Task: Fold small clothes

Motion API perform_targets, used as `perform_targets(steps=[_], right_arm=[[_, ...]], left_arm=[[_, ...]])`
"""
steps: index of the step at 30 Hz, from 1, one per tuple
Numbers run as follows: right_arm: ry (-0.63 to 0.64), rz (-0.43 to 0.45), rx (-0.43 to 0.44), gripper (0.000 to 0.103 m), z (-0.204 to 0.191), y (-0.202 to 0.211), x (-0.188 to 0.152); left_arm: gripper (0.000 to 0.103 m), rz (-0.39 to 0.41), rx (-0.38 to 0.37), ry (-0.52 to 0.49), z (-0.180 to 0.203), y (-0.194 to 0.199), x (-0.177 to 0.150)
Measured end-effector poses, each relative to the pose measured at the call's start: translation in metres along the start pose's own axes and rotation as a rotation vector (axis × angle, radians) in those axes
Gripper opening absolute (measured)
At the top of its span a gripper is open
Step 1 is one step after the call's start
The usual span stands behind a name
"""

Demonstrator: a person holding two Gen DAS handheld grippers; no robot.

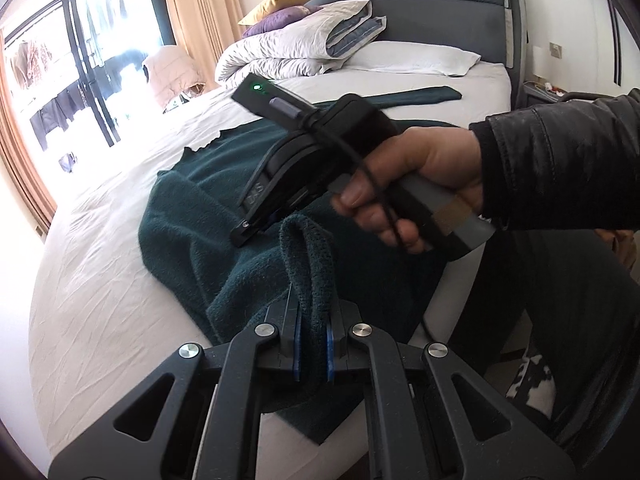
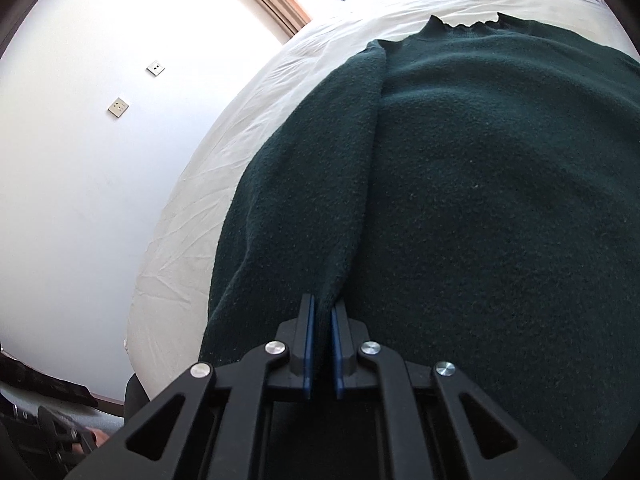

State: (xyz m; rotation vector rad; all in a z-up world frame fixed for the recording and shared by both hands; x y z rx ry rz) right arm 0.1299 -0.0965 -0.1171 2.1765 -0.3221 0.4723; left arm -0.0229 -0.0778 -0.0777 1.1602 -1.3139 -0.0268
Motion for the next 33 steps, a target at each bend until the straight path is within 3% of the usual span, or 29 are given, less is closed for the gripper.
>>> perform_targets(steps=[2,19,21,23,24,28,33], right_arm=[[-0.002,-0.001,0.000,0.008,0.007,0.020,0.000],[0.016,-0.010,0.006,0.009,0.006,0.018,-0.004],[0.018,-0.008,0.009,0.012,0.005,0.020,-0.003],[0.016,-0.019,-0.010,0.030,0.006,0.022,-0.002],[-0.001,-0.032,-0.020,0.047,0.007,0.023,-0.002],[-0.012,-0.008,-0.009,0.049,0.005,0.034,-0.001],[0.011,-0.053,-0.040,0.049,-0.002,0.036,-0.006]], left_arm=[[0.007,0.004,0.000,0.003,0.003,0.003,0.001],[0.007,0.050,-0.034,0.171,-0.019,0.023,0.016],[0.007,0.060,-0.035,0.179,-0.018,0.023,0.020],[0.007,0.063,-0.033,0.186,-0.017,0.021,0.023],[0.007,0.062,-0.034,0.187,-0.016,0.020,0.024],[0.007,0.054,-0.023,0.167,-0.011,0.020,0.021],[0.007,0.027,0.001,0.142,-0.009,0.021,0.012]])
Point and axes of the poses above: each gripper's, at about its wrist camera, not at the fingertips, and y roughly against the way its jaws point, z to its right, x to its top, the point moved 4 cm from there along -y, roughly the way its jaws point
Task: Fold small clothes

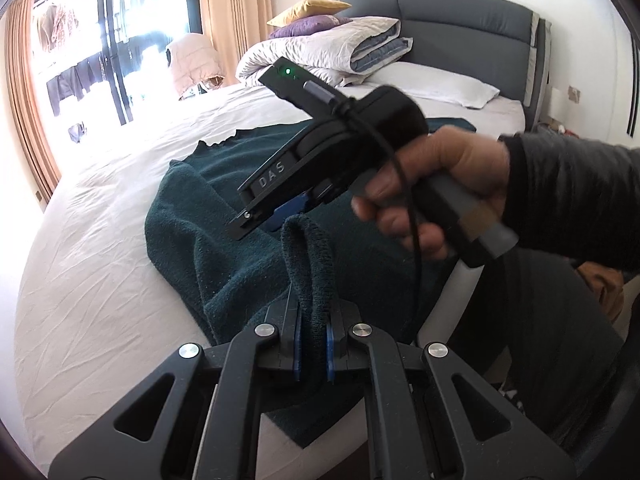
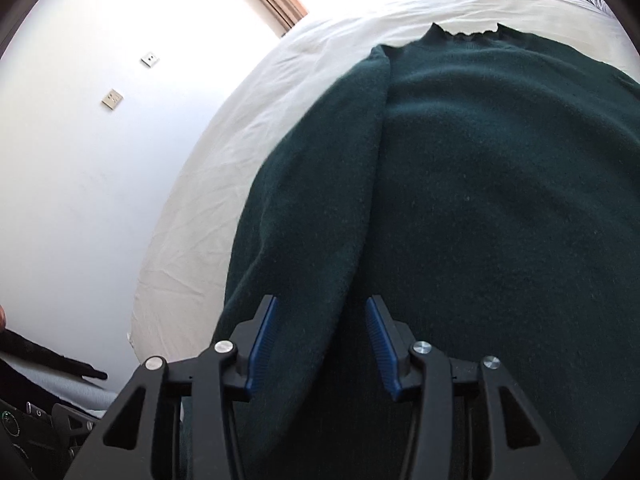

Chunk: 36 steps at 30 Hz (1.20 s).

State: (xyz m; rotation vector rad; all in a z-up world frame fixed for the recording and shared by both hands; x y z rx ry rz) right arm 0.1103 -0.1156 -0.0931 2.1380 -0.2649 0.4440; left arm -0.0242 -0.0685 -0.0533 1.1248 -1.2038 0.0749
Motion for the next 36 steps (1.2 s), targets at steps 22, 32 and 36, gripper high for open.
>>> perform_targets(steps=[22,32,36], right_arm=[[0.069,0.099,-0.079,0.050,-0.011,0.053,-0.025],[0.126,0.280,-0.232,0.070,-0.018,0.107,-0.040],[0.132,0.478,-0.336,0.094,-0.016,0.166,-0.052]], left_arm=[[0.020,-0.109,0.021,0.125,-0.001,-0.015,-0.014],[0.102,0.089,0.231,0.056,0.028,0.041,0.012],[0.103,0.196,0.366,0.069,0.034,0.065,0.040]])
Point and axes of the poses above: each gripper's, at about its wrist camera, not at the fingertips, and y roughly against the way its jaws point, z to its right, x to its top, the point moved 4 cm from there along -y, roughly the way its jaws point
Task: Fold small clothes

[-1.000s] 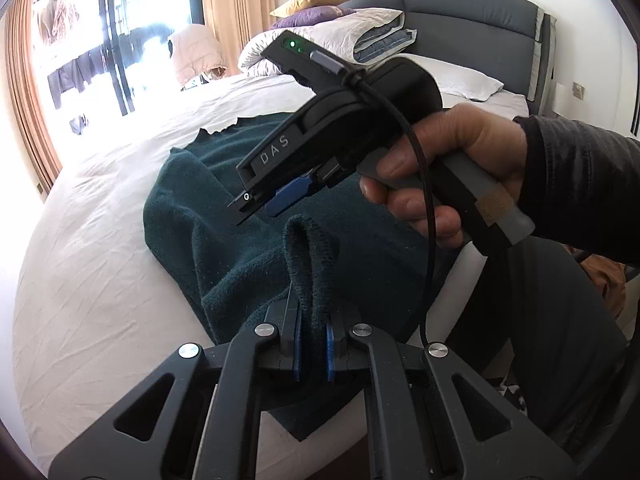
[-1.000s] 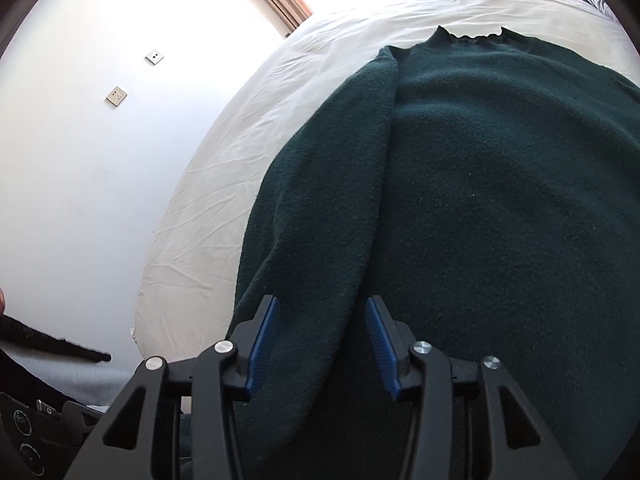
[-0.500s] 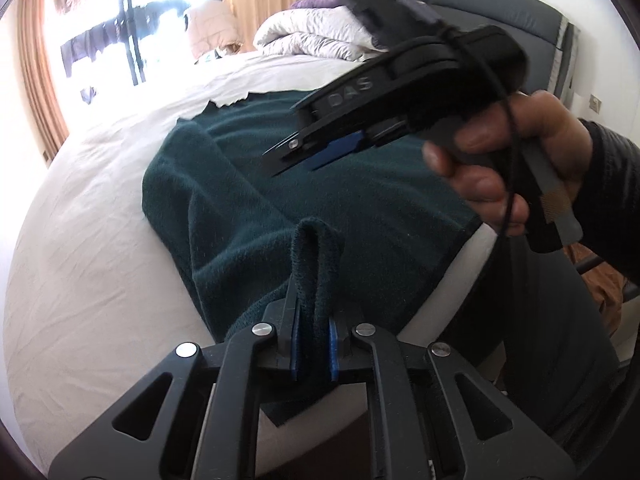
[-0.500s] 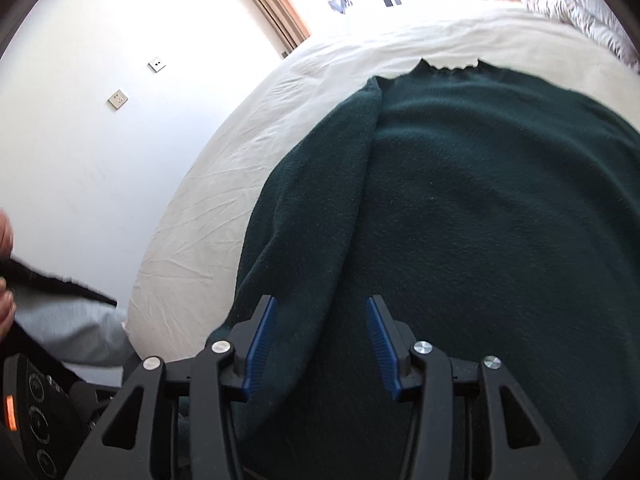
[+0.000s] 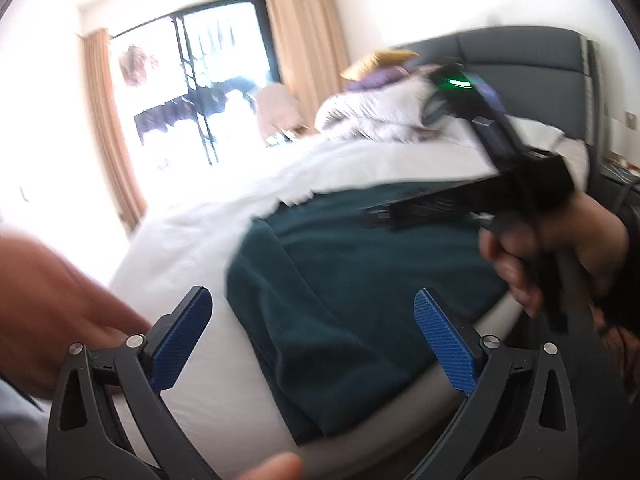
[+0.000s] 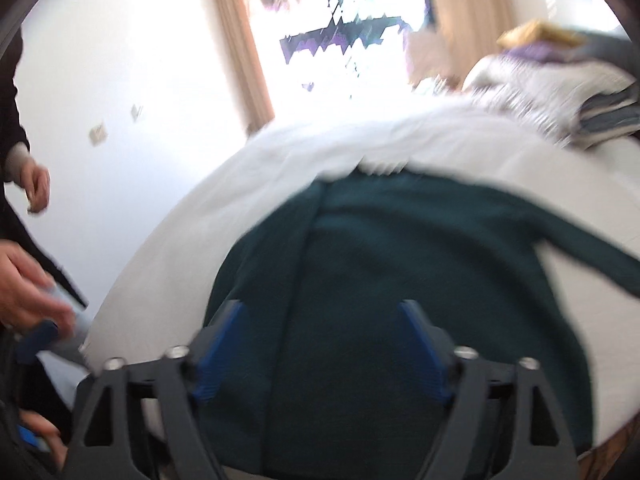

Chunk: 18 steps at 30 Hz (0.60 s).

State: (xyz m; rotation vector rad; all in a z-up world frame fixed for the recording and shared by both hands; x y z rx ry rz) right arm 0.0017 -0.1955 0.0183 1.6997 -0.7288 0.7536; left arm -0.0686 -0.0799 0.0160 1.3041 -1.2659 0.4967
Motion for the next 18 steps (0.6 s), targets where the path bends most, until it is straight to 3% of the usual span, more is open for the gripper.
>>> perform_targets(steps=[3,7,14,18], right_arm=[[-0.021,0.135,-0.093,0.101,0.022,0.043,0.008],[-0.078,0.212,-0.210,0.103,0.054,0.092,0.010],[-0.140,0.248,-0.363,0.103,0.097,0.163,-0.005],[-0.151,0.227,-0.415,0.103,0.105,0.172,-0.019]], left_arm=[[0.103,0.017,0.018,-0.008,0.016,0.001,0.020],[0.103,-0.015,-0.071,-0.017,0.049,-0.011,0.046],[0.103,-0.138,-0.159,-0.068,0.117,-0.029,0.064],[0.103,-0.194,-0.132,-0.103,0.140,-0.041,0.067]])
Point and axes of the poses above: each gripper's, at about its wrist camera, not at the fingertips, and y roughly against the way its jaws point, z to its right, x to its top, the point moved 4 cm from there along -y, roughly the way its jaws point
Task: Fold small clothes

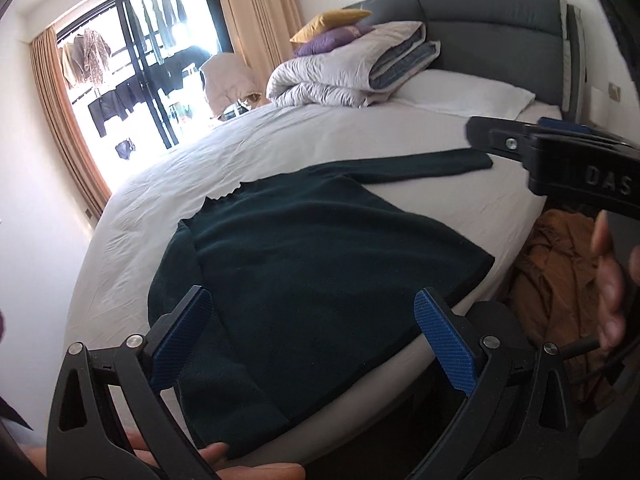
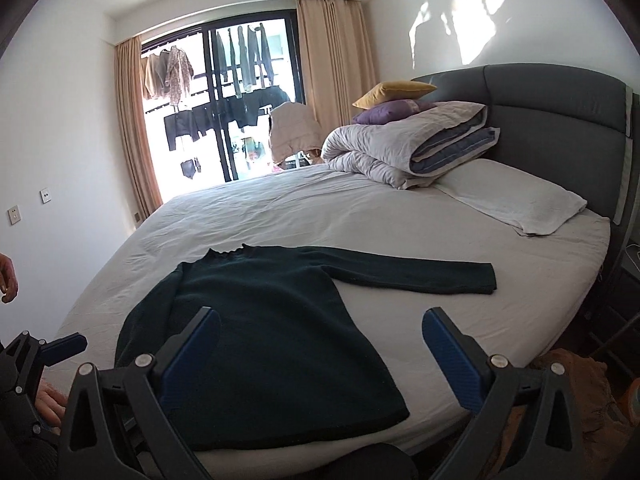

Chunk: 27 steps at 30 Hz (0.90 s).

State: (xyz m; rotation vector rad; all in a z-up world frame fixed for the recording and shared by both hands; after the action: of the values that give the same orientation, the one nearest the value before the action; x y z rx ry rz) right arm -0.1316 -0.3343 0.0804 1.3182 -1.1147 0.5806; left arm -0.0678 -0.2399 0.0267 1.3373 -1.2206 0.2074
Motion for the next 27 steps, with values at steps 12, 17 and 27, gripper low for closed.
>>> perform_targets(steps=[12,17,27], right_arm=[[-0.051,-0.034,-0.083,0.103,0.039,0.013,-0.014],[-0.074,-0.049,-0.090,0.103,0.045,0.007,-0.018],[-0.069,-0.096,0.020,0.103,0.016,-0.027,-0.022]], left_arm=[[0.103,-0.074,-0.052,0.041,0.022,-0.026,0.009],[0.103,-0.086,-0.052,0.067,0.017,-0.030,0.003],[0.103,-0.123,-0.011,0.166,-0.055,-0.055,-0.004]])
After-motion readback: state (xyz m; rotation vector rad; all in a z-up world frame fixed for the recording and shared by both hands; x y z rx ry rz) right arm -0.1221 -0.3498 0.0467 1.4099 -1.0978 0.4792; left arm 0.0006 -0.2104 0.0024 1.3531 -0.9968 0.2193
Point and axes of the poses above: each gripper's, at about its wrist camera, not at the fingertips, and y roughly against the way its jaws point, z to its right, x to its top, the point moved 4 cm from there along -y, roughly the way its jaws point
